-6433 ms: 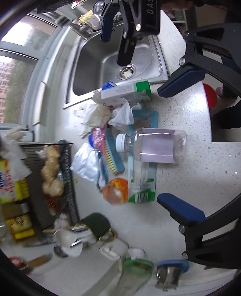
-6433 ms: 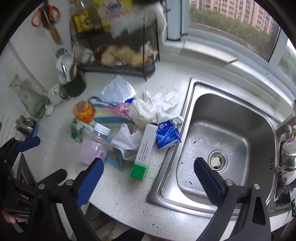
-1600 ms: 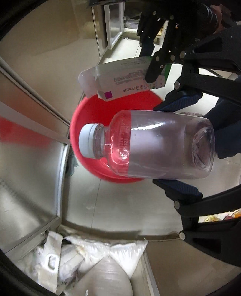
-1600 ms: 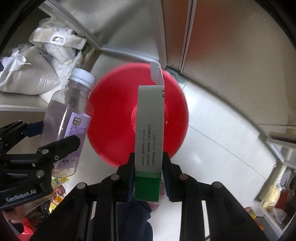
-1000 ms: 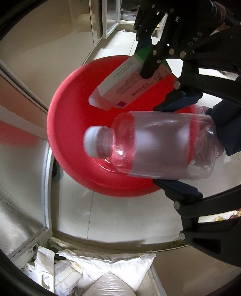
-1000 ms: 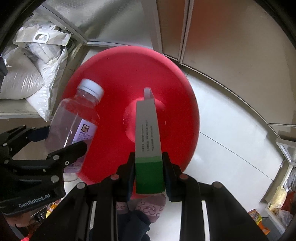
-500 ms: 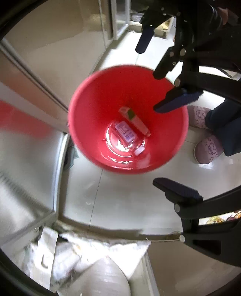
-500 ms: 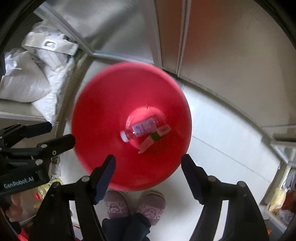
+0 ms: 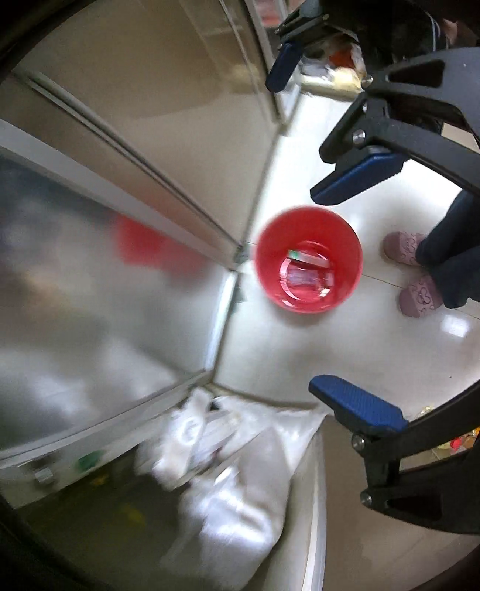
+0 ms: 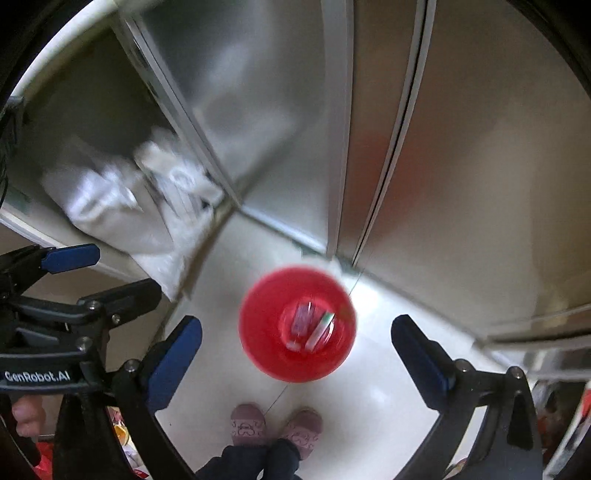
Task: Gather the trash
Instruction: 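Raise both empty tools back up toward the counter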
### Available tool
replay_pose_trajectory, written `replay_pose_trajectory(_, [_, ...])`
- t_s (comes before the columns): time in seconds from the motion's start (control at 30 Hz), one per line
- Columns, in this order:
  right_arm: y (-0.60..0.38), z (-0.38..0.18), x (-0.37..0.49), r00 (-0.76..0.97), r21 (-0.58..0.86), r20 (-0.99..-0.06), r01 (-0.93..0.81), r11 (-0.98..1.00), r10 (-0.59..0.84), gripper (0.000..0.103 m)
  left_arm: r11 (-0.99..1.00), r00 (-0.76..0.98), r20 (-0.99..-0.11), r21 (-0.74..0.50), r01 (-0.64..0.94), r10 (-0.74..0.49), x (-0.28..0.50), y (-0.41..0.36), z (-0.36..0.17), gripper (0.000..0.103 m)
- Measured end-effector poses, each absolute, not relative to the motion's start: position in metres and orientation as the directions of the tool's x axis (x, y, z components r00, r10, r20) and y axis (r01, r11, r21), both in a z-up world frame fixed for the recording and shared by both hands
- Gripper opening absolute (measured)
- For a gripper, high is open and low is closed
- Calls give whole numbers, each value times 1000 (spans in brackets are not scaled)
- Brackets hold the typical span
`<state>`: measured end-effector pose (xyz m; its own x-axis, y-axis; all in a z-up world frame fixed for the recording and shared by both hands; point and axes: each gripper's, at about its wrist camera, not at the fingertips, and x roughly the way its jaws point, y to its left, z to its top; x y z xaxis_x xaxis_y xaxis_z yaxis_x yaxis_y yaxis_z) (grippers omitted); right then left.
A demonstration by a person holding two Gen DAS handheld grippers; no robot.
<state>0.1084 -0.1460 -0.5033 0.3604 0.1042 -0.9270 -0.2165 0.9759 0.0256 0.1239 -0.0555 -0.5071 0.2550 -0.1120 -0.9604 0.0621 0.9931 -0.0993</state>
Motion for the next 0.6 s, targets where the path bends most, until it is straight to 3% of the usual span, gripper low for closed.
replay_pose_trajectory(0.1, [-146,-426,92,455,-25,-885,-252,967,96,102,995,358,-929,-83,46,-94,113,-54,-427,103])
replay_pose_trajectory(0.3, [-136,-282,57,629,-107,-772,-271,957,92,102,994,519,-850,-110,-12,-88,83,-48,-276,103])
replay_pose_trajectory(0.5, [-130,-198,45,632,72,-732,-299,952,254,102,987,617,-783,-152,-60,-82,64,-35,-176,103])
replay_pose_trajectory(0.6, [-131,-167,37,666,101,-692,-295,950,280,102,990,666,-746,-114,-82,-31,53,-34,-142,103])
